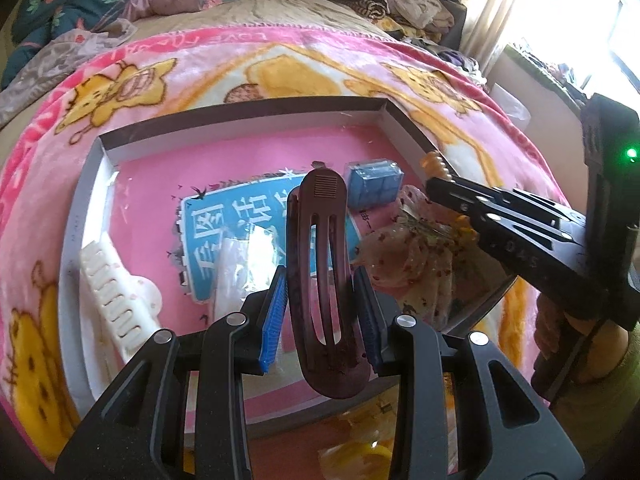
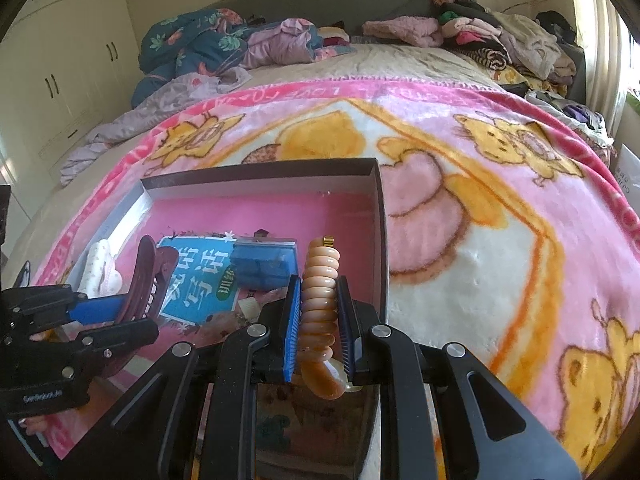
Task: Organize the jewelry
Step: 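Carry the brown clip and peach coiled tie into the grey box and release both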
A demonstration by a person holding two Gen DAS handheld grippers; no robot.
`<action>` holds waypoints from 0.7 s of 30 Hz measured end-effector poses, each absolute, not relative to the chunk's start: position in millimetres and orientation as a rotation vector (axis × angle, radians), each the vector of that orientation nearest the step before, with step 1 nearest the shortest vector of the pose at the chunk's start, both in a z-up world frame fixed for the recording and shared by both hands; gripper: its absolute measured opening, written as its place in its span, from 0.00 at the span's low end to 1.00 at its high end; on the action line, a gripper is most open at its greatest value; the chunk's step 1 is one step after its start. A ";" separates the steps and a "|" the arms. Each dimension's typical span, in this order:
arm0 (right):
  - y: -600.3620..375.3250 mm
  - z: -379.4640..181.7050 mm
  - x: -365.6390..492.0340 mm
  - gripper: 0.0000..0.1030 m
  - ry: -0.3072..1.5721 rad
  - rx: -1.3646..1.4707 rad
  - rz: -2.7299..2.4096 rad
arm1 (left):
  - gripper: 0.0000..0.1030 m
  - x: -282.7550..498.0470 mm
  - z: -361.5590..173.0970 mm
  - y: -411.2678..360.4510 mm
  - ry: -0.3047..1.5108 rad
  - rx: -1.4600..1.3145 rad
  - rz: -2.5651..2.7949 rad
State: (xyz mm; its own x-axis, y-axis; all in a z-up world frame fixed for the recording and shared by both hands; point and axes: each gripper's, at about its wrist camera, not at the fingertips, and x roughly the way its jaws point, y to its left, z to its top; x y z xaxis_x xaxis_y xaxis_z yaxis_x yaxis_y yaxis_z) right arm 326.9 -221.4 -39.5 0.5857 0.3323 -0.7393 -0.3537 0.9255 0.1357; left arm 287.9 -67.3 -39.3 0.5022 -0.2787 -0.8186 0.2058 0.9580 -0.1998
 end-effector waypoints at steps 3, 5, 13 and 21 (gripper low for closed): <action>-219.8 -44.6 330.8 0.17 0.870 -0.021 0.402 | 0.24 288.3 -41.8 -69.8 1.008 -0.076 -0.300; -218.8 -46.4 330.7 0.17 0.873 -0.019 0.405 | 0.19 288.7 -42.5 -71.2 1.007 -0.074 -0.308; -222.9 -43.7 327.3 0.17 0.866 -0.001 0.410 | 0.19 290.0 -45.8 -74.4 1.016 -0.069 -0.311; -229.0 -29.9 311.1 0.29 0.838 -0.008 0.412 | 0.19 284.4 -43.9 -75.6 1.009 -0.065 -0.311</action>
State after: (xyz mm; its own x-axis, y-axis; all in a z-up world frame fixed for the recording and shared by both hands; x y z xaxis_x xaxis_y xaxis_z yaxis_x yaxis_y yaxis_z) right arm 311.1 -229.0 -29.9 0.5951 0.3515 -0.7227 -0.3573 0.9212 0.1538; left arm 284.4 -75.6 -43.9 0.4930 -0.2857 -0.8218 0.2259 0.9542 -0.1962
